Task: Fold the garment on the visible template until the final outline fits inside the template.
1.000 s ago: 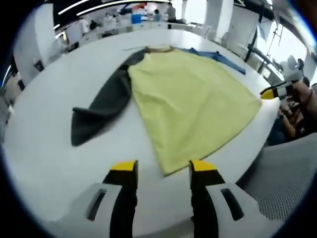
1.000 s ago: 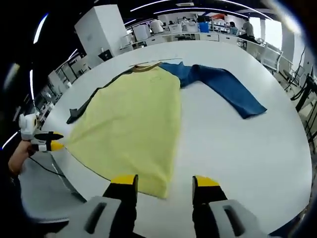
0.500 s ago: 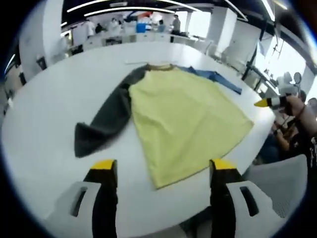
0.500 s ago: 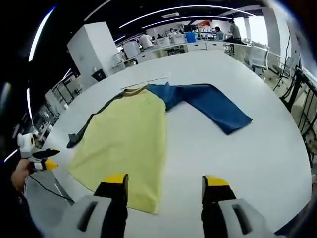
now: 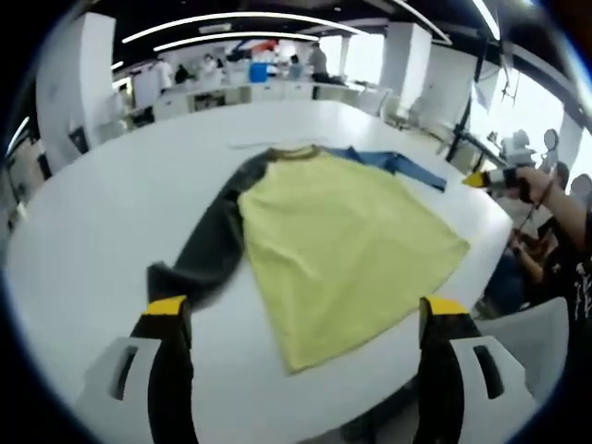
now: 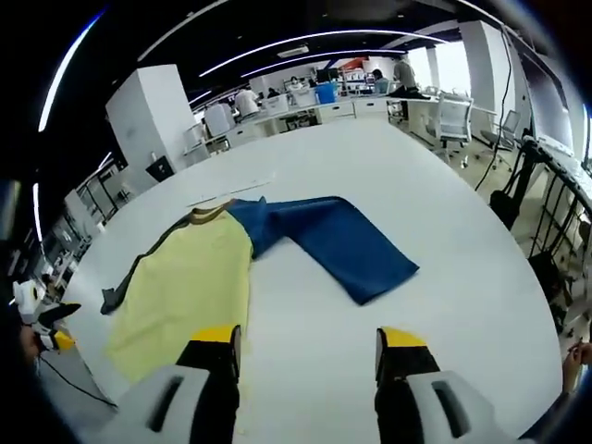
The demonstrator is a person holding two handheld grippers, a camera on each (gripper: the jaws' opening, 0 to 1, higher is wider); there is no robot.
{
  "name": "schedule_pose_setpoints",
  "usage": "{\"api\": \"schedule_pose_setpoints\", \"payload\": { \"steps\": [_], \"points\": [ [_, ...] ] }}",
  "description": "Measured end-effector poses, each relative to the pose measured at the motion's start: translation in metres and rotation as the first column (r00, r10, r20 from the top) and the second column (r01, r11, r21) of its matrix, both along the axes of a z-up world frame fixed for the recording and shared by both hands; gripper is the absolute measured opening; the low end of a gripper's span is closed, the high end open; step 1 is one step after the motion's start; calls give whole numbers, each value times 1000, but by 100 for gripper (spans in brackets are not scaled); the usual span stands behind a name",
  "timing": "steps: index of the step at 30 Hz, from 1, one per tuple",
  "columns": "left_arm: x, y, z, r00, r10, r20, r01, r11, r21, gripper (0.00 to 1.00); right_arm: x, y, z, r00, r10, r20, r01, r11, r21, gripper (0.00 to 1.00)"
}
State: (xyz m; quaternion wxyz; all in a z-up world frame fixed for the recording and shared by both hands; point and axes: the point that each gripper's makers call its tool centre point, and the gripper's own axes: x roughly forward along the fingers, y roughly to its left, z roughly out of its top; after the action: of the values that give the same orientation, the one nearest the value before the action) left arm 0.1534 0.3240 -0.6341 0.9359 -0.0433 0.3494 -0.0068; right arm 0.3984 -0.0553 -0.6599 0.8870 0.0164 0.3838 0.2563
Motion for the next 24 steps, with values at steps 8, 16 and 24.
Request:
{"api": "schedule_pose_setpoints", "payload": {
  "steps": [8, 16, 24],
  "points": [
    [8, 3, 18, 998, 8, 56, -10, 999, 33, 99, 27, -24, -6, 997, -65, 51, 70, 993, -92, 53],
    [12, 3, 18, 999, -9, 38, 7, 999, 45, 99, 53, -29, -14, 995, -67, 71, 77, 988, -133, 48],
    [11, 5, 17, 999, -9, 37, 7, 998, 65, 96, 70, -34, -33, 996, -92, 17, 94, 986, -138, 44]
  ]
}}
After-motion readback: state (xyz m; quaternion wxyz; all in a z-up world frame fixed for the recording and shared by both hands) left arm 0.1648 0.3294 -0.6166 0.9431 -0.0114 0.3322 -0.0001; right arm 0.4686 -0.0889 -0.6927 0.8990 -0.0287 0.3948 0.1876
